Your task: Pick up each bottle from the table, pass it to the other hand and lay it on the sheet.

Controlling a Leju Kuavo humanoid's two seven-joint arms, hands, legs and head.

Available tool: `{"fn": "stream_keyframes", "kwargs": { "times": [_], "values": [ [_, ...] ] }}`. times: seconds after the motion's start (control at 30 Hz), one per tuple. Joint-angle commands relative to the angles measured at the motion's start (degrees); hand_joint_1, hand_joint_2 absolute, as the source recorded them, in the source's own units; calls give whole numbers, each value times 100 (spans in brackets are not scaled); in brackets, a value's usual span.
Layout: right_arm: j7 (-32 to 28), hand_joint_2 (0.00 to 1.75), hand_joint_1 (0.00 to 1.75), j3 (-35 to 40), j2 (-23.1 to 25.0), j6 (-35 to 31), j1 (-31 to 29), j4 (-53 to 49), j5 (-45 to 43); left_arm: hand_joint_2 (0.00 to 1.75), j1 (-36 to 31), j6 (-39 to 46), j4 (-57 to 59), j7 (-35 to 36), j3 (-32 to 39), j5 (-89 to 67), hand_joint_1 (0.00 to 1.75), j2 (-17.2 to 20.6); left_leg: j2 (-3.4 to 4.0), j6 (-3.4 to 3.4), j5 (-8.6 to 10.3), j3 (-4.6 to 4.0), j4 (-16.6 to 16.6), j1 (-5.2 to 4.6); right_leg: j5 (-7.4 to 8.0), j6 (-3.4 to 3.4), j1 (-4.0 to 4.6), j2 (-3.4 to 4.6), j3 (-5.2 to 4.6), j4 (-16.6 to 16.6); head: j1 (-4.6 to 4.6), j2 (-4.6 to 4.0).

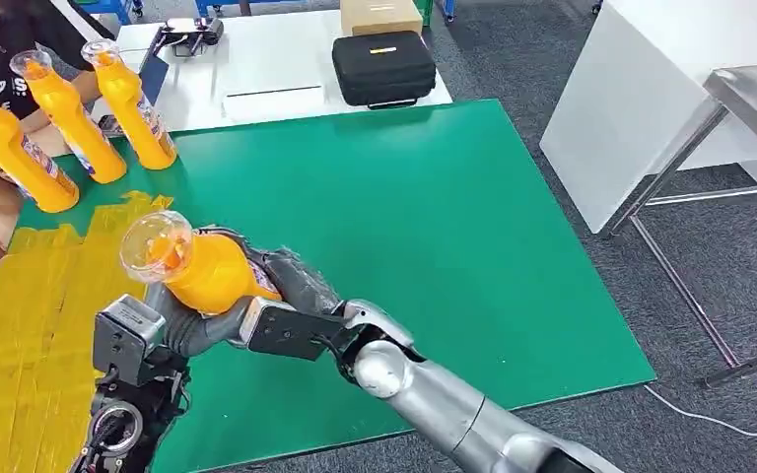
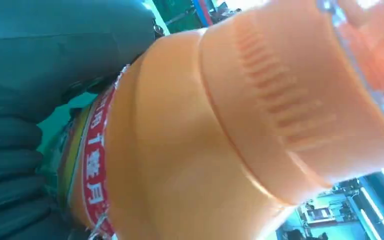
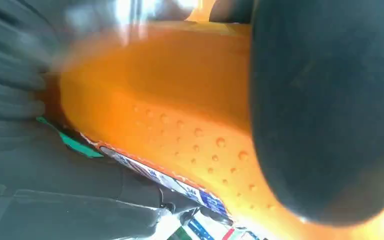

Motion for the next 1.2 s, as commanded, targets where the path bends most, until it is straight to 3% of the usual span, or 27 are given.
{"fn": "stream_keyframes", "kwargs": {
  "times": [0.03,0.13,0.17,0.33,0.67,1.07,1.17,1.2],
  "values": [
    [37,175,24,254,-127,-7,-102,291,-9,175,-262,30,170,25,39,1,175,-87,-6,-7,-3,12,-3,5,-4,-9,4,6,17,-7,0,0],
    [37,175,24,254,-127,-7,-102,291,-9,175,-262,30,170,25,39,1,175,-87,-6,-8,-2,12,-3,6,-3,-9,5,5,16,-8,0,0],
    [53,175,0,160,-109,-114,-68,287,-60,175,-249,75,149,20,72,0,175,-98,-5,-6,-2,9,-2,4,-3,-7,3,4,12,-5,0,0],
    [168,175,0,-651,-438,-555,165,-190,-387,175,-22,424,-208,-65,480,-55,175,-20,-10,-14,-12,30,-1,12,-12,-17,10,14,40,-12,-2,0],
    [-367,175,0,-2258,-934,-1329,1299,-2014,-532,175,493,921,-326,-178,1382,-71,175,-7,-19,-11,-10,21,-3,6,-13,-14,5,0,34,-12,0,0],
    [-568,175,0,-2508,-1019,-1548,1559,-2546,-409,175,519,953,-251,-181,1415,105,175,-76,-6,-7,-4,1,-1,1,-3,-7,1,7,4,-5,0,0],
    [-714,175,0,-2555,-1060,-1707,1646,-2732,-385,175,441,1482,-105,-146,1372,-1172,175,25,-8,-7,-3,1,-3,0,-3,-7,0,4,4,-6,0,0],
    [-749,175,0,-2563,-1086,-1742,1675,-2868,-373,175,365,1794,52,-12,1353,-2223,175,88,-9,-13,-12,19,-1,6,-11,-15,5,12,26,-10,0,0]
  ]
}}
